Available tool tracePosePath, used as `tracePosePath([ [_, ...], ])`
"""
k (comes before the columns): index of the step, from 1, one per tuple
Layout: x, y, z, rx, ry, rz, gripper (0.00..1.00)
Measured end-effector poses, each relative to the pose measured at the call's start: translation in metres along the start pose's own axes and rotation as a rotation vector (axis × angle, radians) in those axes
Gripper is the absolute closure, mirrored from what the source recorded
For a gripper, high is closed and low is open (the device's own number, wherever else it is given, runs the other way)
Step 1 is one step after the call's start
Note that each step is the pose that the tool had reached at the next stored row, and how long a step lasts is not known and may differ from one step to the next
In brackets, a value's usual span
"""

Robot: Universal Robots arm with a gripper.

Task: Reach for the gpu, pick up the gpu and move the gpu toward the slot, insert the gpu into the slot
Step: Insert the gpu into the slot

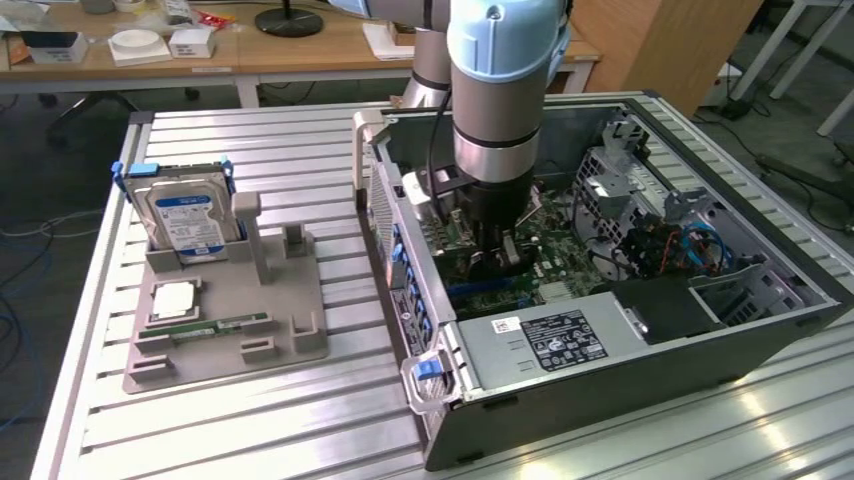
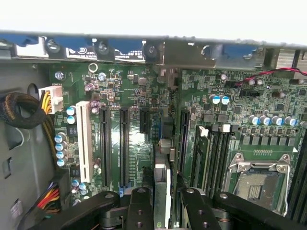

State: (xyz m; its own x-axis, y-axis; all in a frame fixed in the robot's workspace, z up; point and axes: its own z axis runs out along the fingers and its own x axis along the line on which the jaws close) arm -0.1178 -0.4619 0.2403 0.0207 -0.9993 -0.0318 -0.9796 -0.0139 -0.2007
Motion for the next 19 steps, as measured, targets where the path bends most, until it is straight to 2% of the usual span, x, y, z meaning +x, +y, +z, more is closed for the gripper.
tracePosePath([
  [6,0.001,0.0001,0.0004,0.0002,0.0023,0.01,0.73],
  [19,0.0012,0.0022,0.0047,0.0001,0.0025,0.01,0.73],
])
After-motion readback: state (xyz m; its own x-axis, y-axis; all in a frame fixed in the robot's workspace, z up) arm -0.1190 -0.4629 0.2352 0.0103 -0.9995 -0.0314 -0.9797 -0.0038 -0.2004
